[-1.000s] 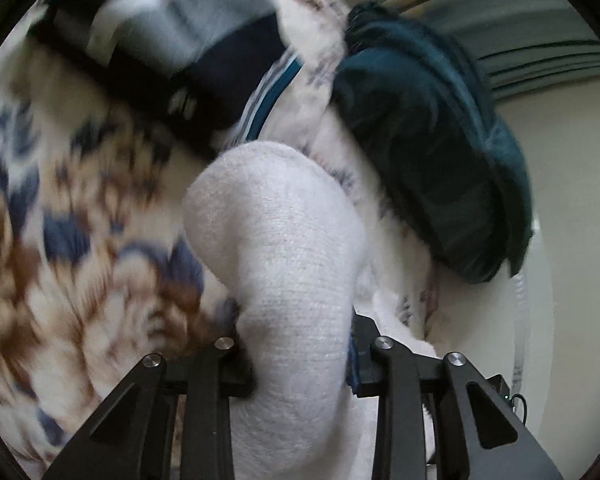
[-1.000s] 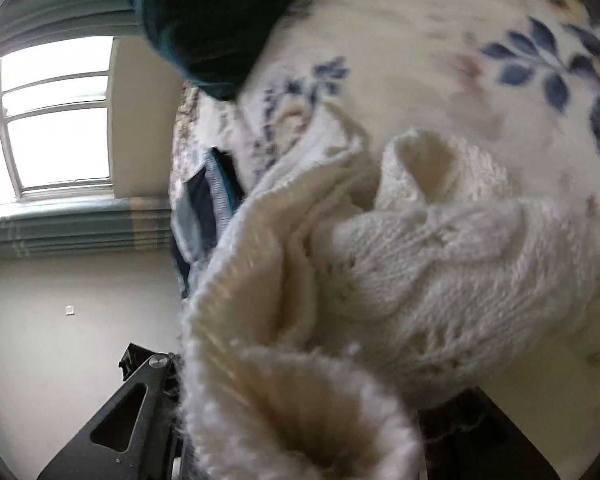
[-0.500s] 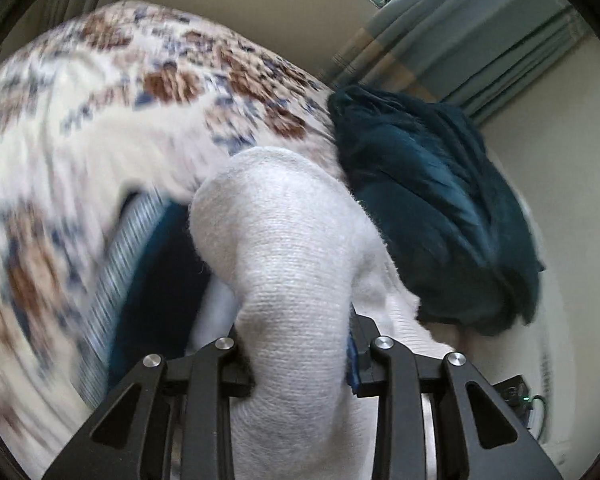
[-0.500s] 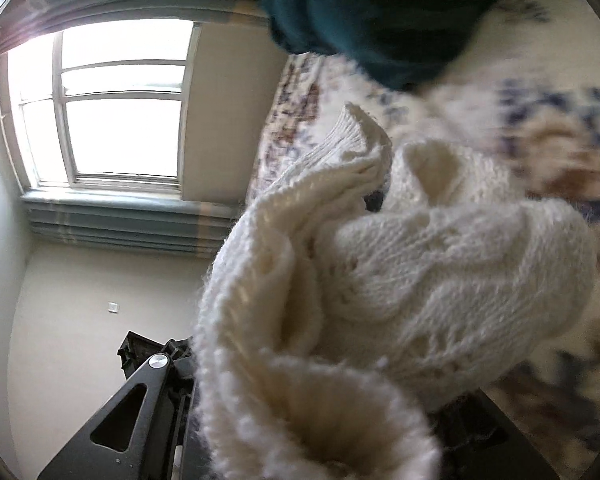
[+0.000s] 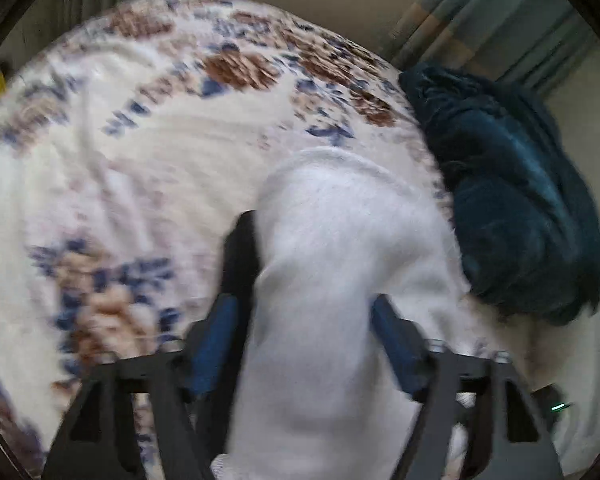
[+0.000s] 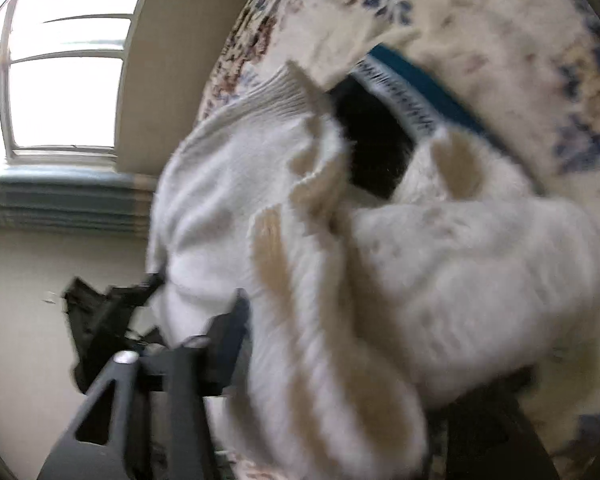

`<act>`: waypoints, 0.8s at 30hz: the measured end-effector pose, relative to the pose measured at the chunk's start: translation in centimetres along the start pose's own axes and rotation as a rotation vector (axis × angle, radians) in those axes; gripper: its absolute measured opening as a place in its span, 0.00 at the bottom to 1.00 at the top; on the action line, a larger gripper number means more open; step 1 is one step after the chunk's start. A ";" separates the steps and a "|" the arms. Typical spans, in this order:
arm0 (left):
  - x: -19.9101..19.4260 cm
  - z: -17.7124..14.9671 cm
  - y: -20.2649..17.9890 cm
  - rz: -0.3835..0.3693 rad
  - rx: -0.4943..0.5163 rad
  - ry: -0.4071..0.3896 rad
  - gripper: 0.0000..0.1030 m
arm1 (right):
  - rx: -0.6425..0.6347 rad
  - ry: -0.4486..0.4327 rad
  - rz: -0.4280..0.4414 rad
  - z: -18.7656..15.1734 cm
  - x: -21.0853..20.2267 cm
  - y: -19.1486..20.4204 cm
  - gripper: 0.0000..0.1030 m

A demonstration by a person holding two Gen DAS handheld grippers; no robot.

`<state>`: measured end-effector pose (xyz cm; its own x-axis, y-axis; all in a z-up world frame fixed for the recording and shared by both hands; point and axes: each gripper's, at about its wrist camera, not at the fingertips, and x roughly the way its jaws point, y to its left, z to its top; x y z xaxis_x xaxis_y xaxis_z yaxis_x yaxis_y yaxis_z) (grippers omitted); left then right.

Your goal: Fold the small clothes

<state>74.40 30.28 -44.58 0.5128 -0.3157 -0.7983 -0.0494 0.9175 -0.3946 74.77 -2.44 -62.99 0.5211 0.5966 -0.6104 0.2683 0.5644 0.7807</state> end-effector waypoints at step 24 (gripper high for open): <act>-19.8 -12.0 -12.3 0.322 0.209 -0.121 0.86 | -0.630 -0.244 -0.788 -10.2 -22.7 17.1 1.00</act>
<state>54.57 22.33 -29.39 0.5971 0.0151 -0.8020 -0.0547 0.9983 -0.0220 59.27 -0.50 -37.10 0.5504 -0.1638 -0.8187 0.1688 0.9822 -0.0830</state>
